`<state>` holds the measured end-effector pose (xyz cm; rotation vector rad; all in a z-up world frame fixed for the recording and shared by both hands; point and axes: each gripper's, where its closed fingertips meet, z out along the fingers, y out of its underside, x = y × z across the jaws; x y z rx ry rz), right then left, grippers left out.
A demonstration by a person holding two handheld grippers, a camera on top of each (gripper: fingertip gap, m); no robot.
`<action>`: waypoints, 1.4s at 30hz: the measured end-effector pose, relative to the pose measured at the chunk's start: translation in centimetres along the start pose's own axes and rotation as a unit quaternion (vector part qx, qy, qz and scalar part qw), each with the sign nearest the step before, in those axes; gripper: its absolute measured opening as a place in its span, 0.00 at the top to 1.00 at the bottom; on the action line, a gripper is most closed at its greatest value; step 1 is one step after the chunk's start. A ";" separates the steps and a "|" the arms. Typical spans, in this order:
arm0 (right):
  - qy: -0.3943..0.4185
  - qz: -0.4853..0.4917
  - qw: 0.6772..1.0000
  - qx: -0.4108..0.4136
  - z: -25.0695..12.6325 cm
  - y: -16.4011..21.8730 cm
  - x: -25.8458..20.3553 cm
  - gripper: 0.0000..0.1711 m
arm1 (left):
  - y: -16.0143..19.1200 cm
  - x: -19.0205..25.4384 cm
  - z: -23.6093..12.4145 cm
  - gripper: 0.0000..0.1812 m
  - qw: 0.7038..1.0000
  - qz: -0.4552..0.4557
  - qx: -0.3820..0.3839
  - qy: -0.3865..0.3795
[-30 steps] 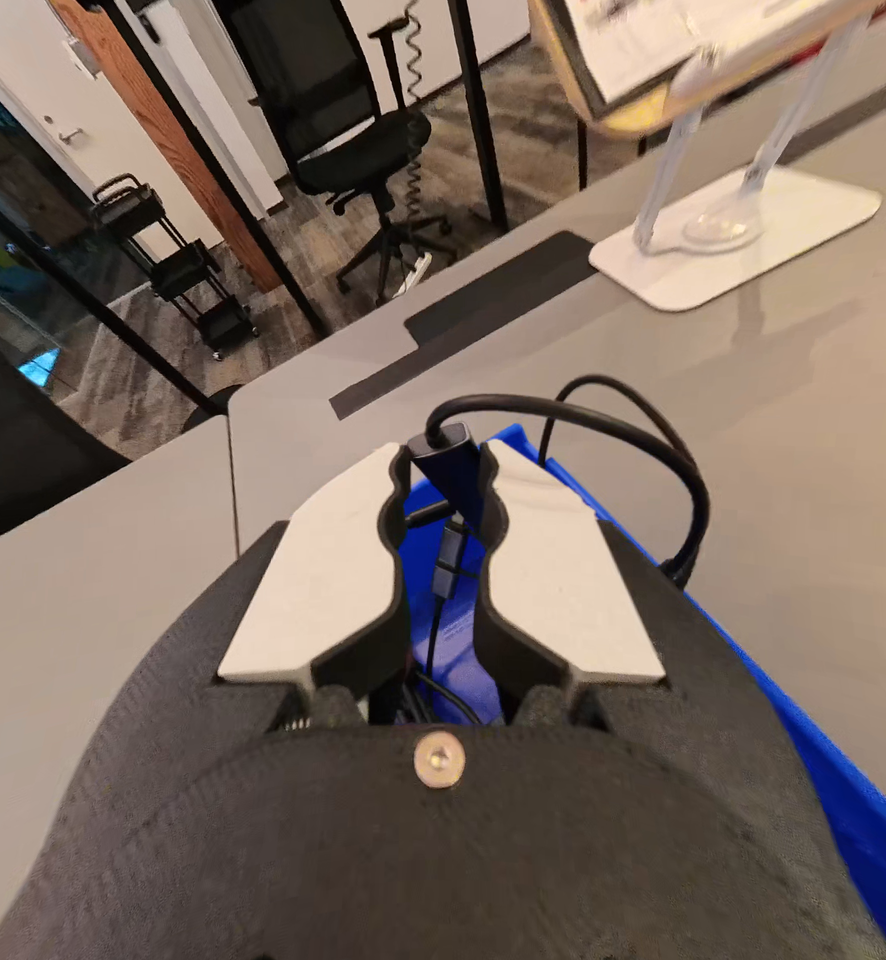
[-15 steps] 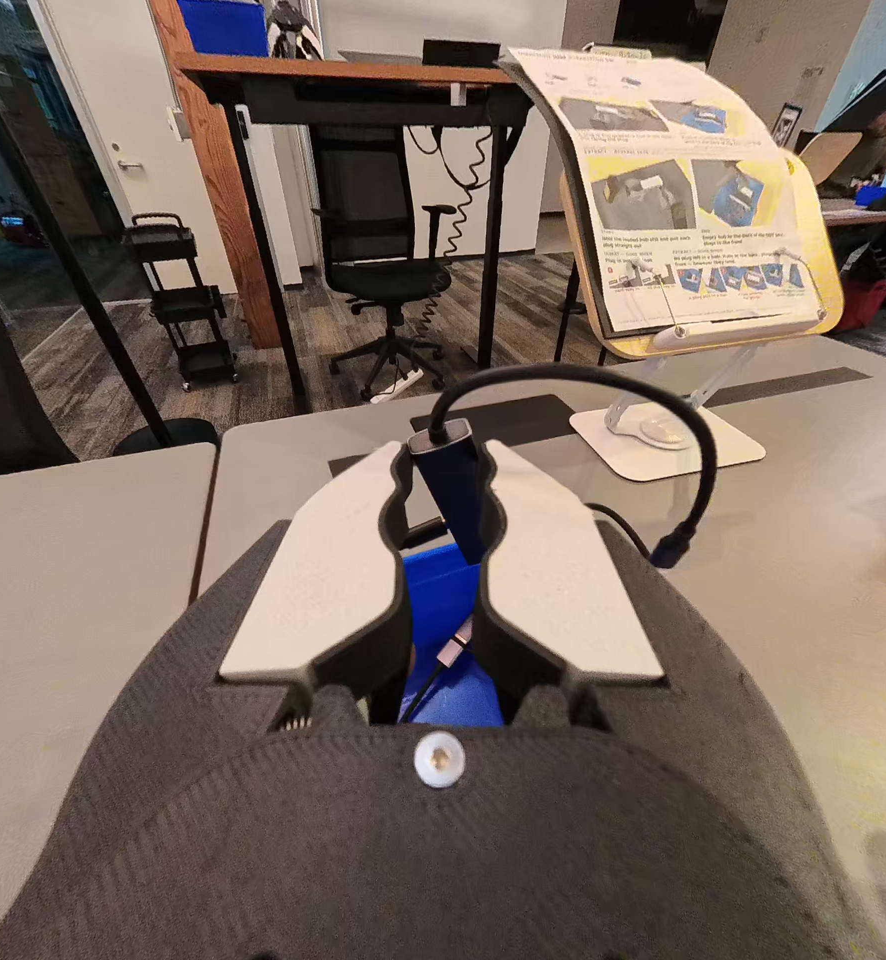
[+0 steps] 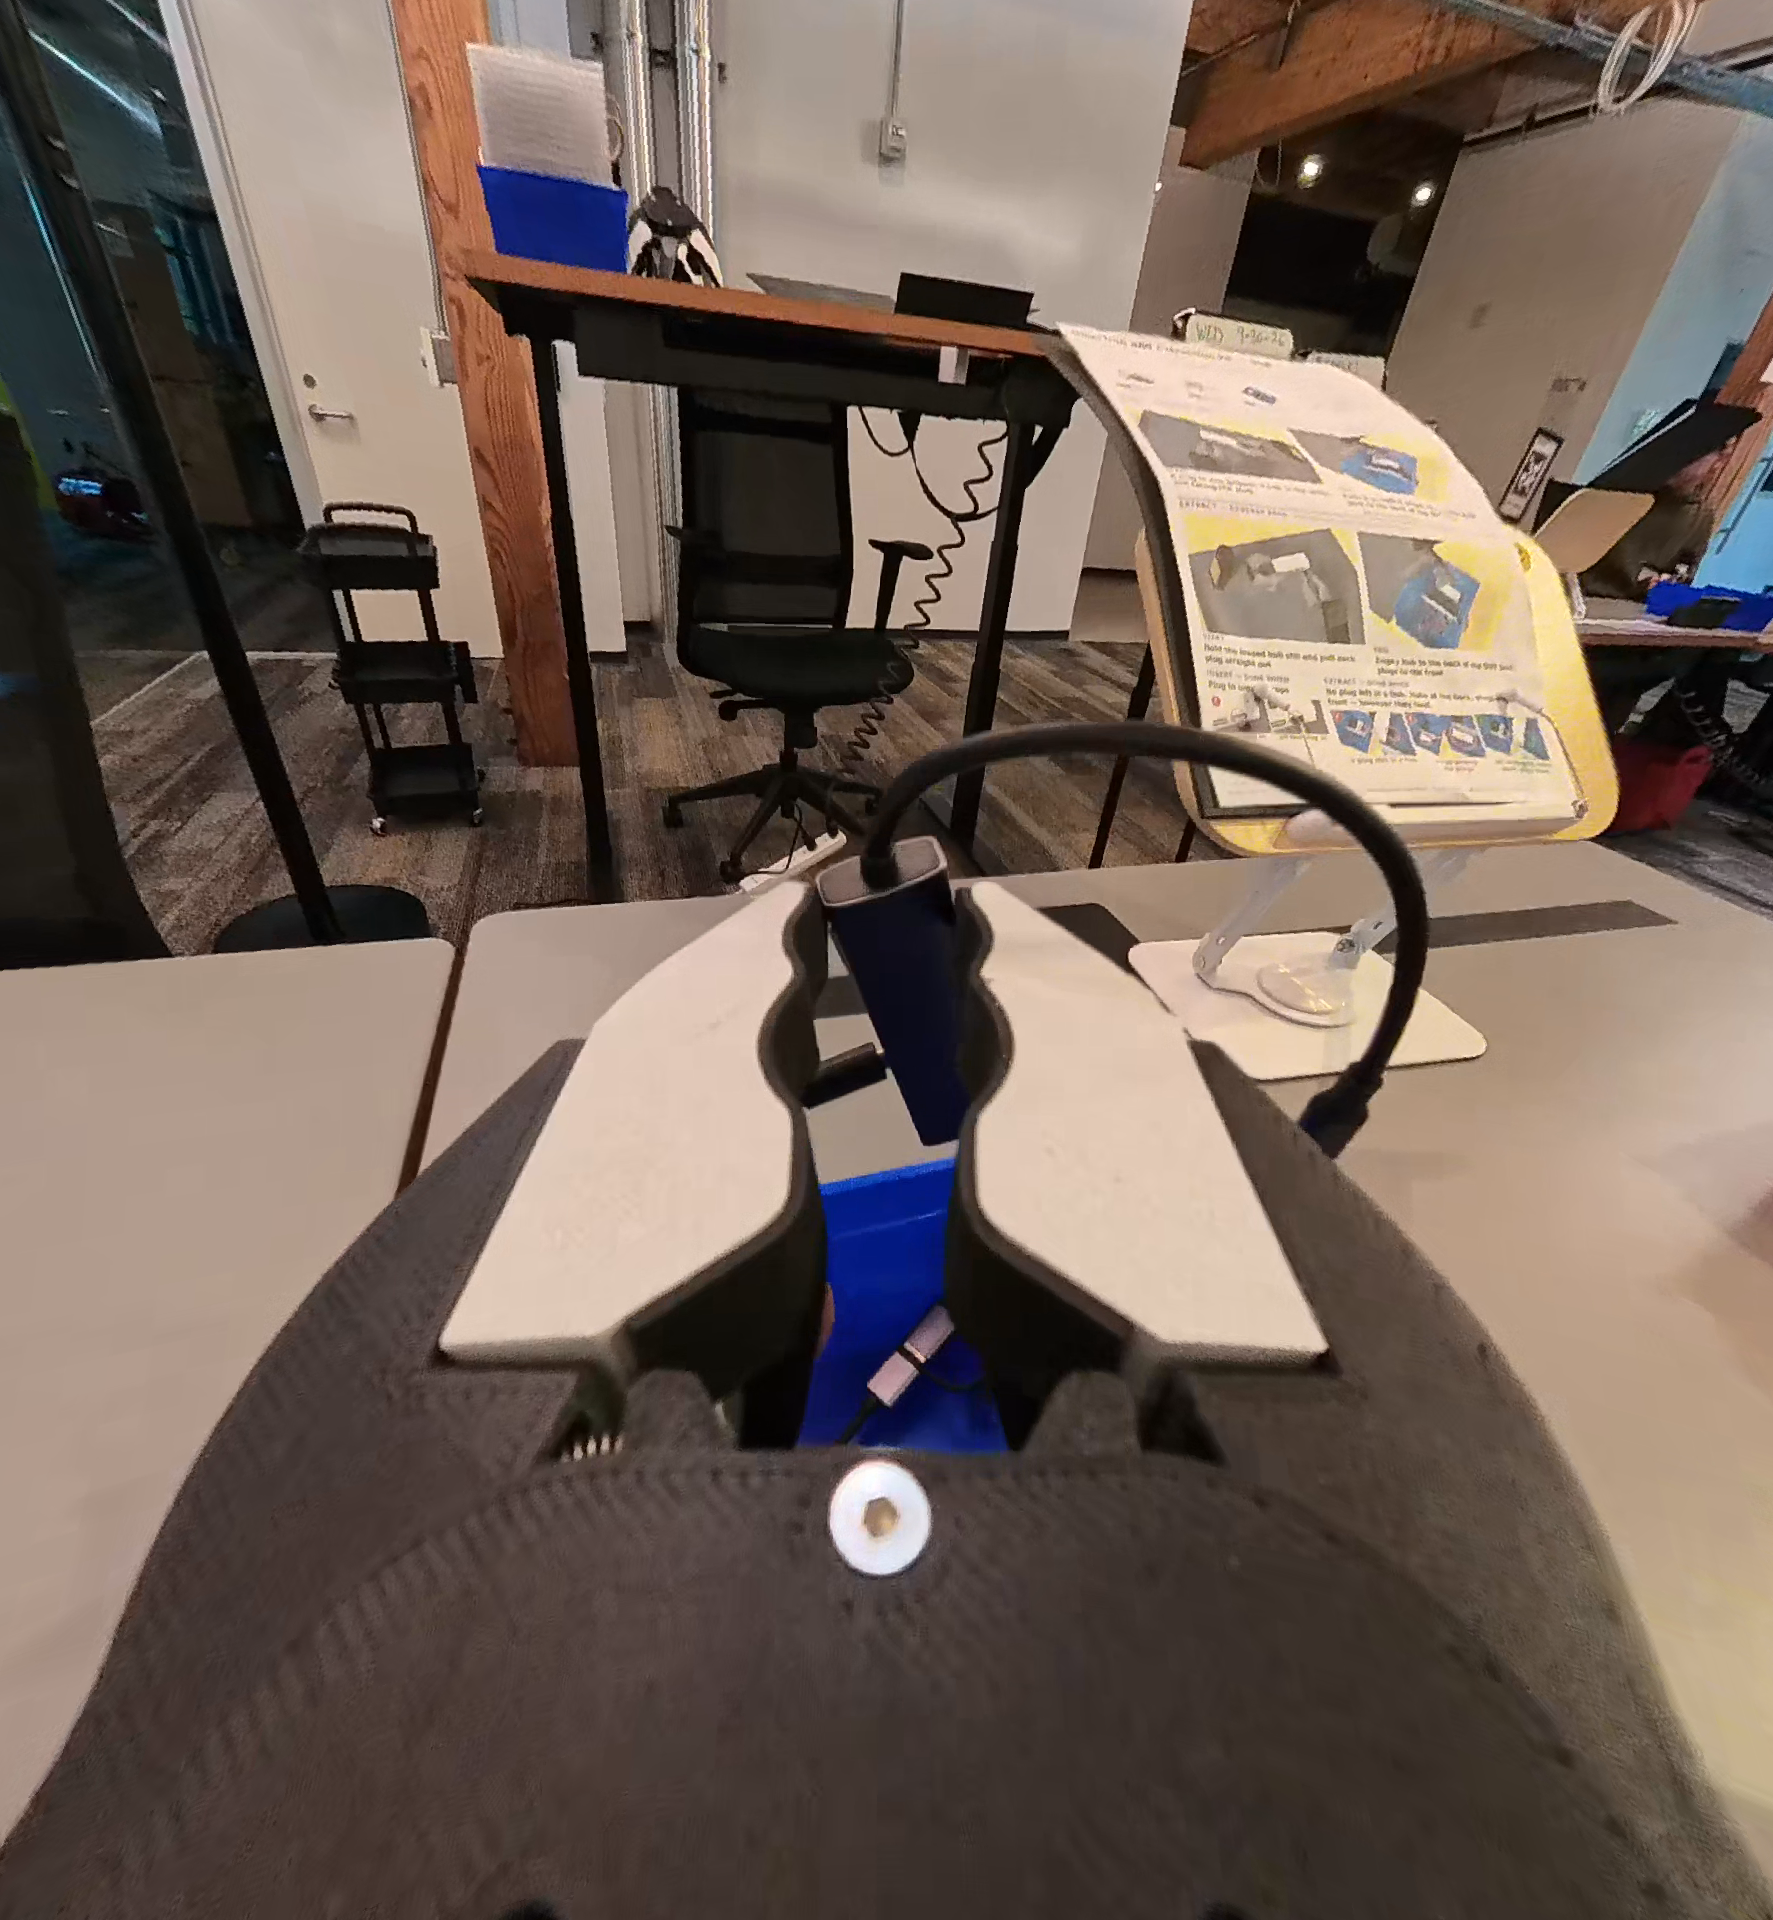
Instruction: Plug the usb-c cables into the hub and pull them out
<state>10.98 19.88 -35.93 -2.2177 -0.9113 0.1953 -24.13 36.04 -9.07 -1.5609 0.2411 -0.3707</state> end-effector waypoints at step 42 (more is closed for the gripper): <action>0.008 -0.014 1.000 0.003 -0.6 -0.5 0.0 0.38 | -12.0 13.7 -6.7 0.88 0.980 0.043 0.124 0.148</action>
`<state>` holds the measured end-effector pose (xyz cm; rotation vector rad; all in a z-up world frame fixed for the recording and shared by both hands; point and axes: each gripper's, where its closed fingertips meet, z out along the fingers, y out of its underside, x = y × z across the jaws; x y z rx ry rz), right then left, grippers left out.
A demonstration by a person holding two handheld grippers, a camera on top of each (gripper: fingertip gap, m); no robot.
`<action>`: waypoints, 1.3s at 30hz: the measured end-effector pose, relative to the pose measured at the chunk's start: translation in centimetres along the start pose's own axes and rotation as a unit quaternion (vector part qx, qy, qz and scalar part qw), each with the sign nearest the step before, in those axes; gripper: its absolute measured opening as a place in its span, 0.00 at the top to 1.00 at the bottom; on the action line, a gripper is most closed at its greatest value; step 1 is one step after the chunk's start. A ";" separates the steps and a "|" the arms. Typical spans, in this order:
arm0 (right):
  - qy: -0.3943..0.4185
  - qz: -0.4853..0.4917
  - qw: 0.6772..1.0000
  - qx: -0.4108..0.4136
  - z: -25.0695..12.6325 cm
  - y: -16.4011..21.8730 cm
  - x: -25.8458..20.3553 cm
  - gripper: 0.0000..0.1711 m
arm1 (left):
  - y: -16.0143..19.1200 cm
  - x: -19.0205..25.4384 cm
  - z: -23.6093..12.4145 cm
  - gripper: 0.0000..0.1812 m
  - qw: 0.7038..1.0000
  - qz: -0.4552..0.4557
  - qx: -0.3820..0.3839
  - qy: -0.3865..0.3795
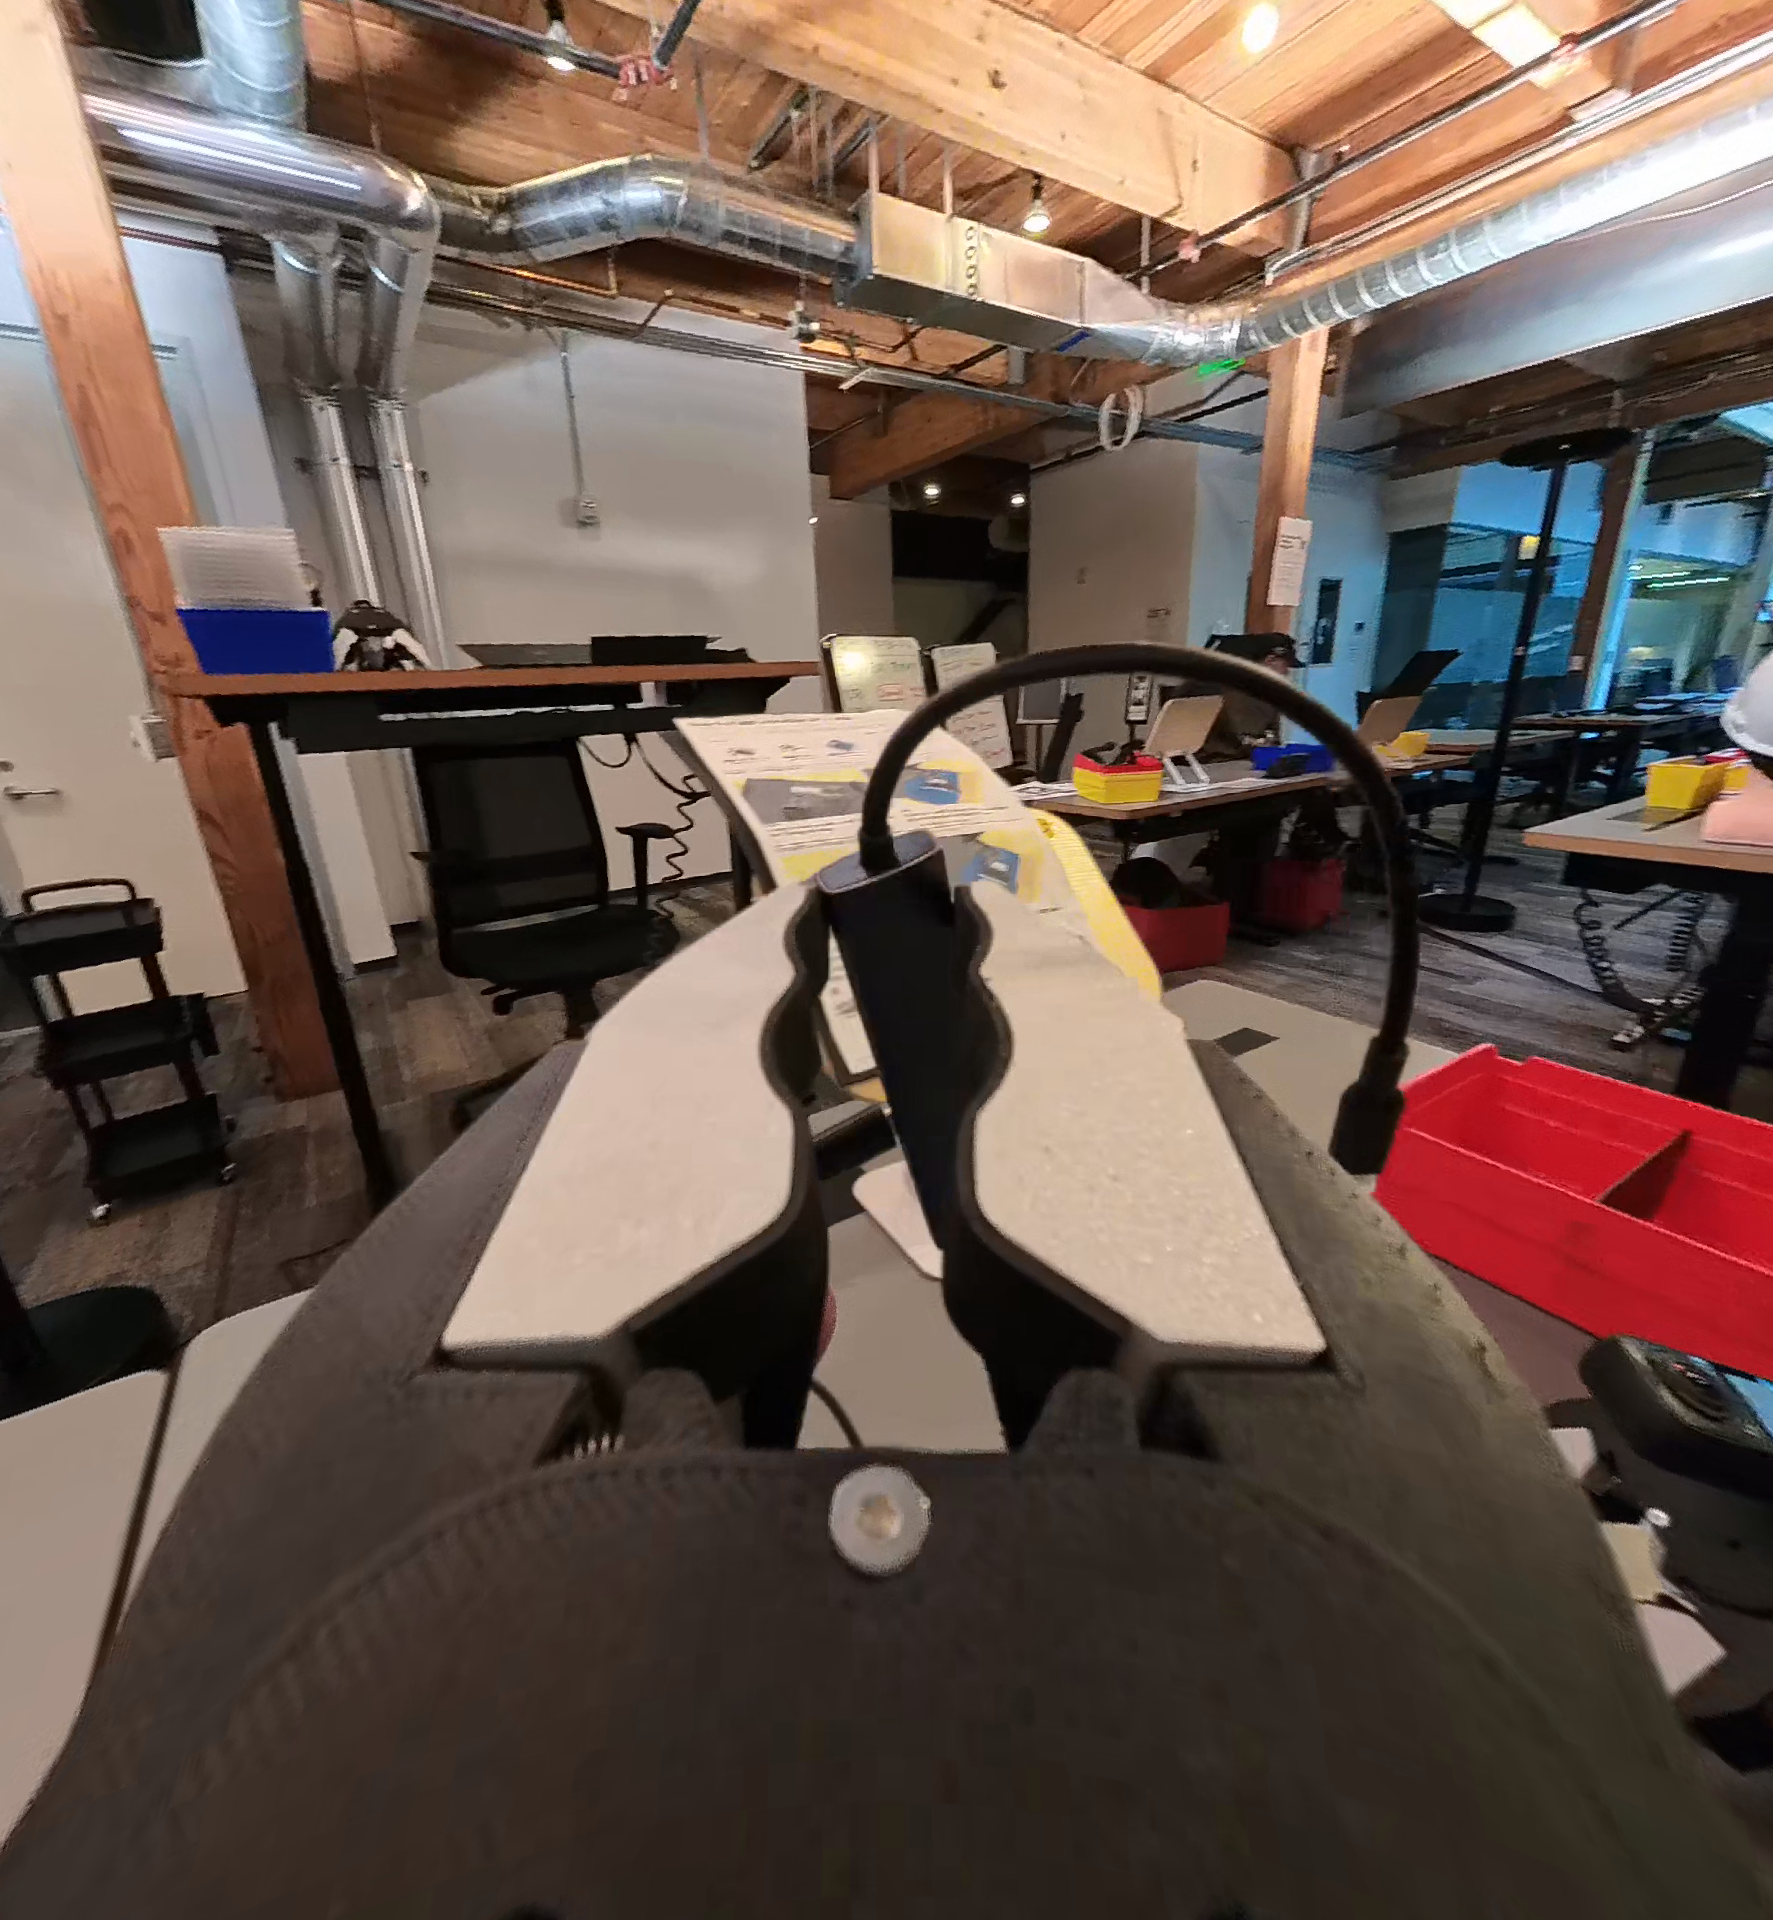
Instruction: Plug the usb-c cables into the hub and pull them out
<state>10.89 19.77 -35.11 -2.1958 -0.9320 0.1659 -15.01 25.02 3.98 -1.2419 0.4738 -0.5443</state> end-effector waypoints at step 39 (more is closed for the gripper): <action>-0.011 -0.035 0.951 0.307 -10.8 -10.1 -1.0 0.96 | 18.0 23.7 4.7 0.88 0.926 -0.171 -0.177 0.288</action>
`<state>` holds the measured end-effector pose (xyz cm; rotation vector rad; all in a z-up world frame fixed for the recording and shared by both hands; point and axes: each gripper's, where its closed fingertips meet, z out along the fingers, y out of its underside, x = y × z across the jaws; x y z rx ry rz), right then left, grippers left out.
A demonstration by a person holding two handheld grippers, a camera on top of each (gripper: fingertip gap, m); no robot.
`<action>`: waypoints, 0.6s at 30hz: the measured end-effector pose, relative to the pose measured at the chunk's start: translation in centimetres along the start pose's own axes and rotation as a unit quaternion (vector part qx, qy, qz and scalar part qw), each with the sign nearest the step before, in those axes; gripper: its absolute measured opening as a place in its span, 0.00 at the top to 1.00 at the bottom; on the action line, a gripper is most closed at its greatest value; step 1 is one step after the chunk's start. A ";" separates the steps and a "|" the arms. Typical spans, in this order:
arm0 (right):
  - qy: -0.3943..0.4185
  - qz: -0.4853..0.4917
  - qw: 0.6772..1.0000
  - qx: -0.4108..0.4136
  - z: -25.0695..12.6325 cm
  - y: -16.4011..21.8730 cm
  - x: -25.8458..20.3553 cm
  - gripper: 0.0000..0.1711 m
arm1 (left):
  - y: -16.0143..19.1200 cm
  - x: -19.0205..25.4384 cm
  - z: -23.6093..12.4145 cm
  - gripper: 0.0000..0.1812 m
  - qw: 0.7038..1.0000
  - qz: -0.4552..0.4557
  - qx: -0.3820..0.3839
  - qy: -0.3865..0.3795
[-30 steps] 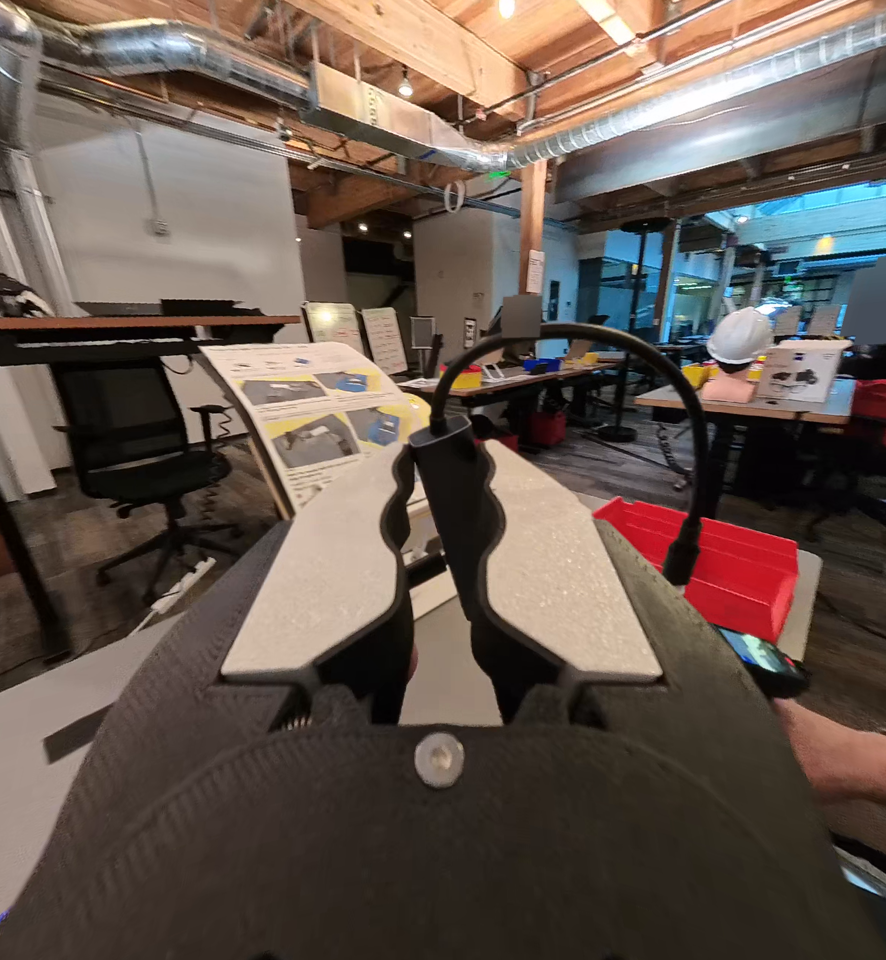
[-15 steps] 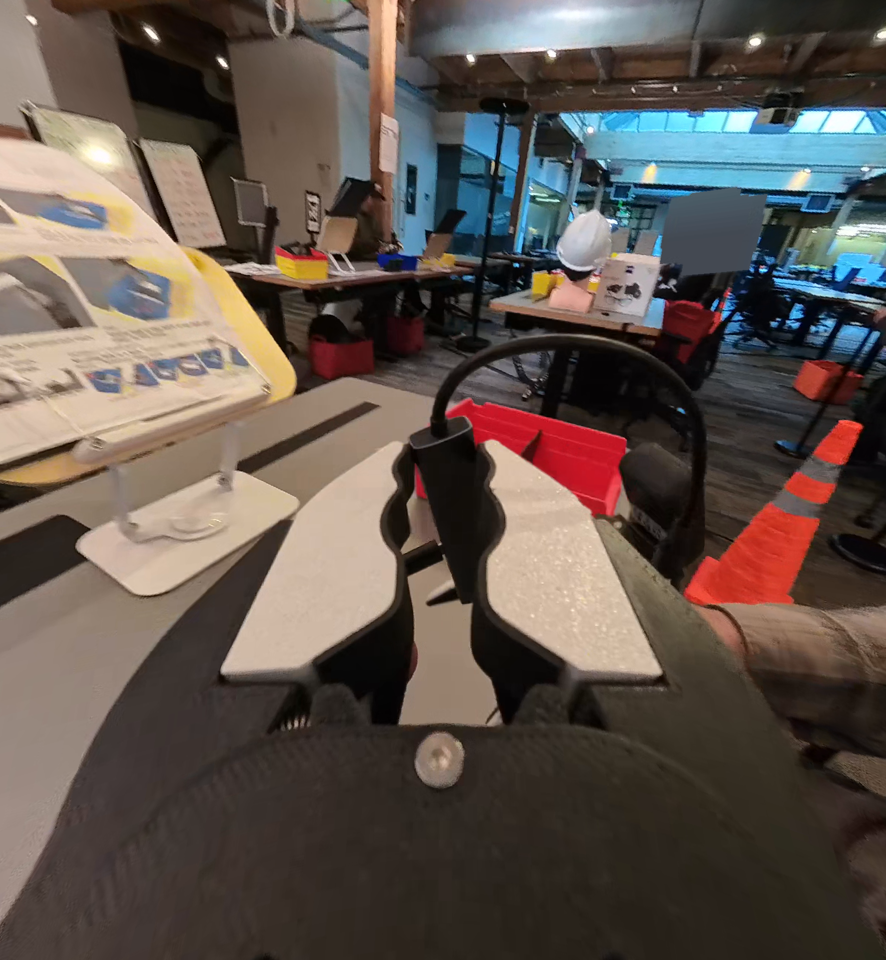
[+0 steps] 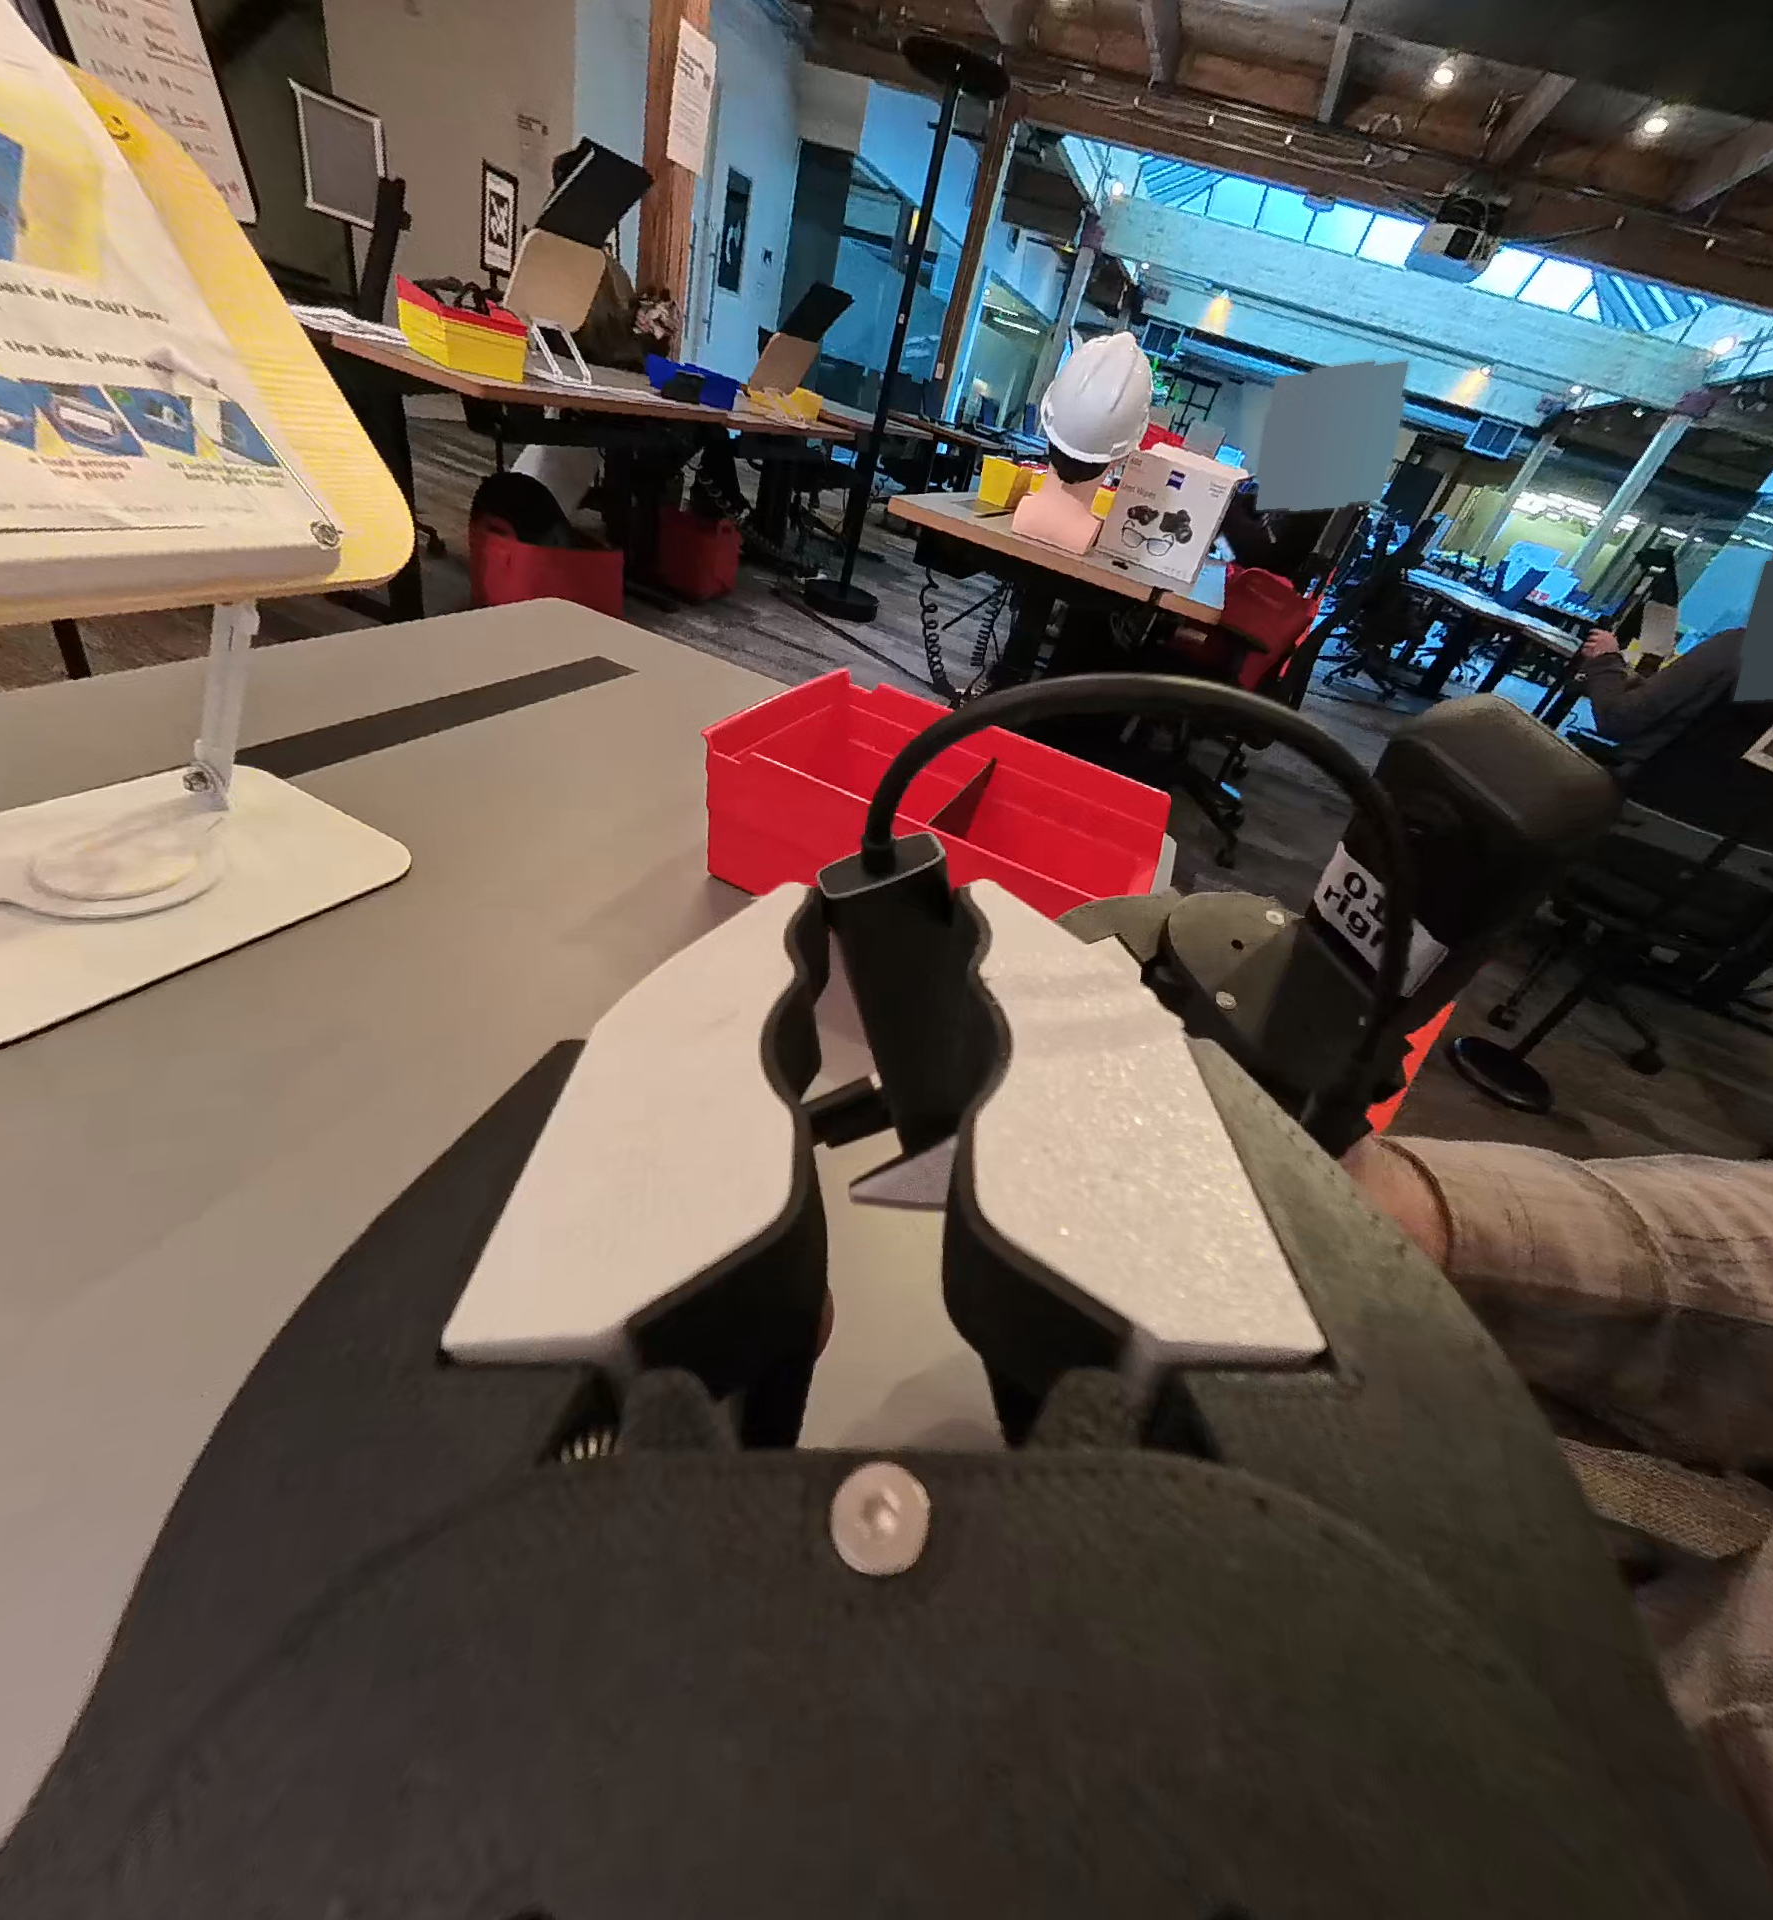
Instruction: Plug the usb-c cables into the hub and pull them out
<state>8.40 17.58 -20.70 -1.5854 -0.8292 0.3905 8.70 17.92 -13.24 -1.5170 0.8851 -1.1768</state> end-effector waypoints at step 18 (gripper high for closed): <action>0.167 -0.204 0.955 -0.139 -0.9 2.7 4.2 0.96 | 5.7 -0.4 2.2 0.63 0.987 -0.128 -0.089 0.025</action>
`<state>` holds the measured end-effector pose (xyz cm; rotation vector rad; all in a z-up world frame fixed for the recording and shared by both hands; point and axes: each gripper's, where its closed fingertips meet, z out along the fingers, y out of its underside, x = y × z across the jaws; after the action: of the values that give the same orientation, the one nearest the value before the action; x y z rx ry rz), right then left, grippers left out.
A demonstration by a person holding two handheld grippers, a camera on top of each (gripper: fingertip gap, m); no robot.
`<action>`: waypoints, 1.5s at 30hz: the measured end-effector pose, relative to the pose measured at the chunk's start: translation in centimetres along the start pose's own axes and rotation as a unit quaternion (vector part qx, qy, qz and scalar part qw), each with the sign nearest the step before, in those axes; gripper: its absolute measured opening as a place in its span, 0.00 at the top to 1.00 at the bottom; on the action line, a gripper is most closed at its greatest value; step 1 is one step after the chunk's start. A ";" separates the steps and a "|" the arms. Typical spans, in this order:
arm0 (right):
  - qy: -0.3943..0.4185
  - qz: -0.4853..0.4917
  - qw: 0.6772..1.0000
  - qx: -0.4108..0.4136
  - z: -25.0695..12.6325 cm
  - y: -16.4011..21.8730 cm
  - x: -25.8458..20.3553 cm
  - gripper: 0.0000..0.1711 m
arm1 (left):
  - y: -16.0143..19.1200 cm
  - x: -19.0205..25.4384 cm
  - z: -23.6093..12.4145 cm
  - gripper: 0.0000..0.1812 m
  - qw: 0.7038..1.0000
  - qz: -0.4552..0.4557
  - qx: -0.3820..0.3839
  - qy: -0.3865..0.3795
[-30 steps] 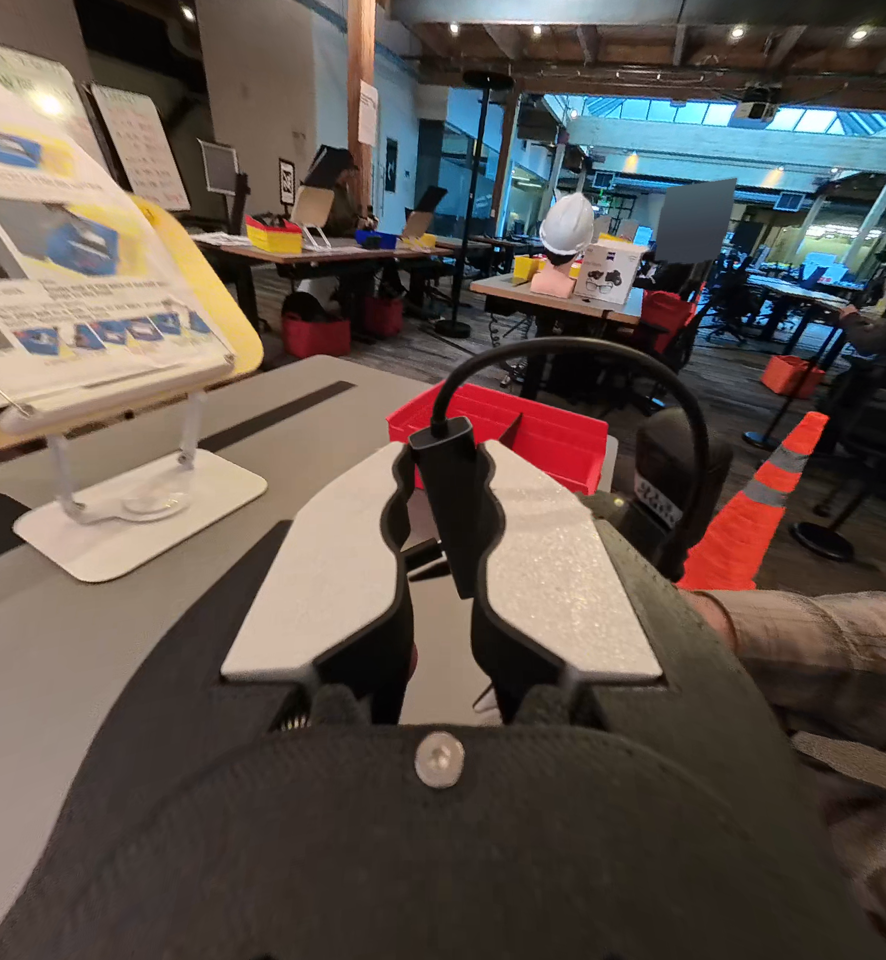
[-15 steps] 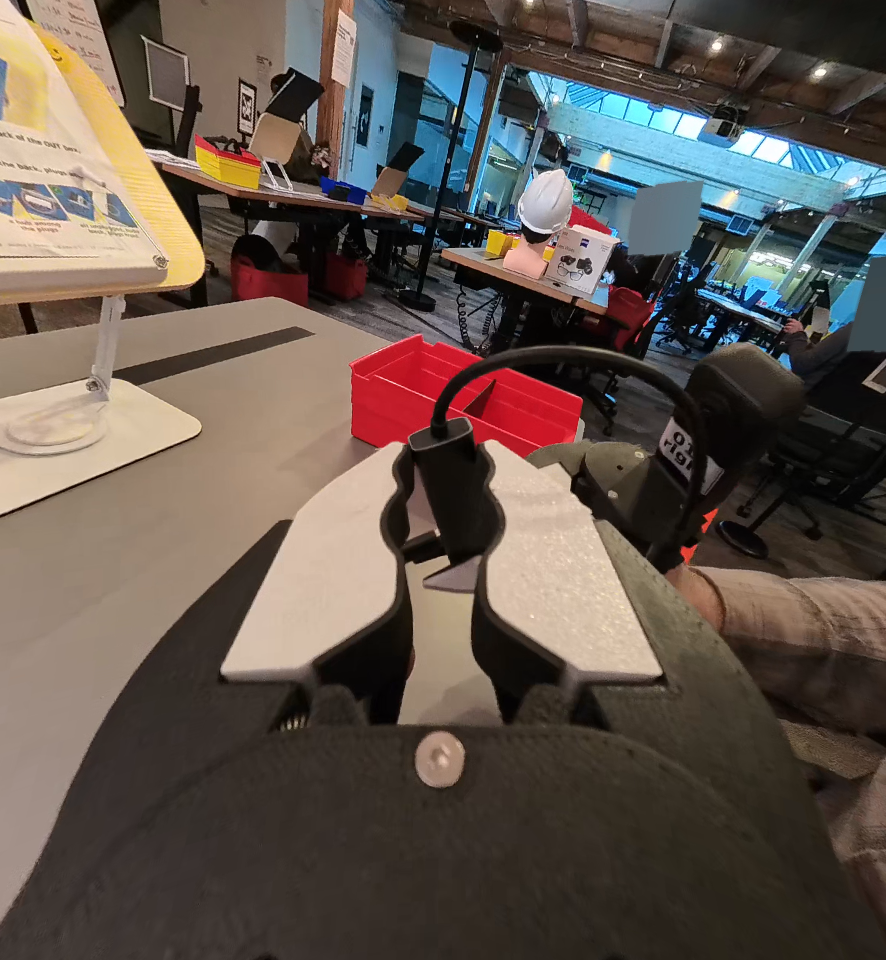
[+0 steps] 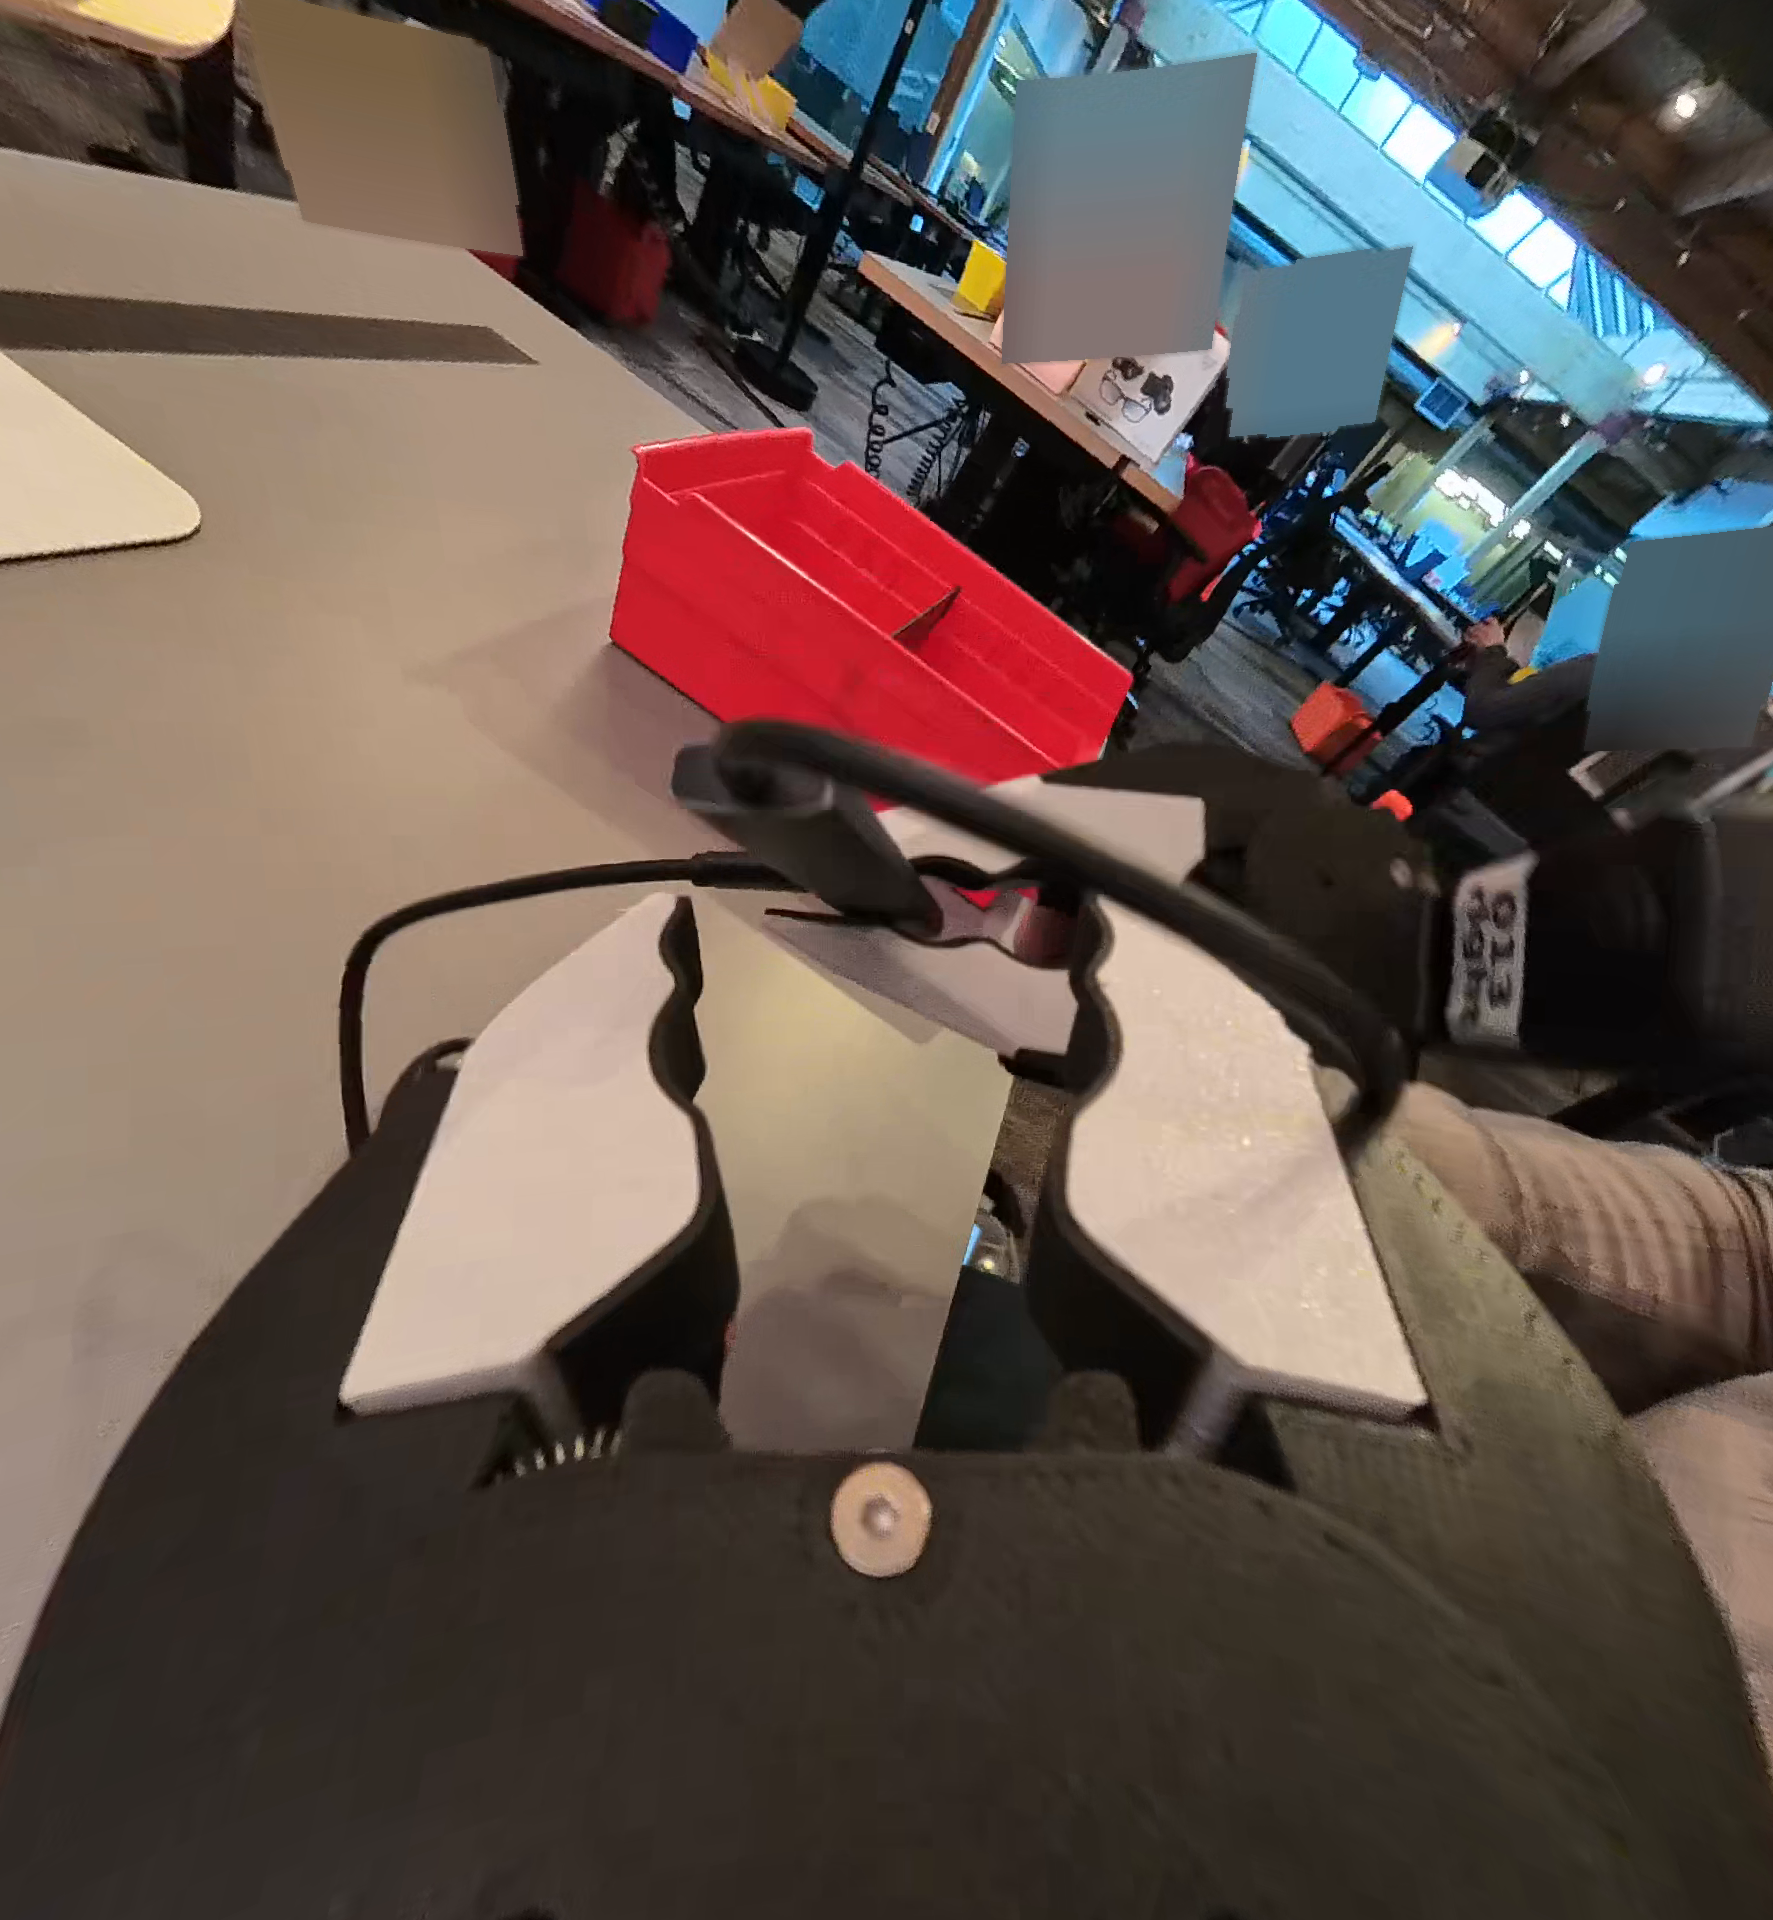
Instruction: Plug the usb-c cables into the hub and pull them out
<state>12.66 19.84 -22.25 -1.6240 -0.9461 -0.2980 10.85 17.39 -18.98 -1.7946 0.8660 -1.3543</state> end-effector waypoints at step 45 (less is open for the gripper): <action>-0.121 -0.054 0.987 0.091 -0.6 -2.1 -4.2 0.83 | 4.3 -0.5 -3.2 0.87 0.964 0.160 -0.202 0.067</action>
<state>8.59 17.57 -23.33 -1.4640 -1.2125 -0.0857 7.24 15.13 -22.21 -1.7648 1.5246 -1.1549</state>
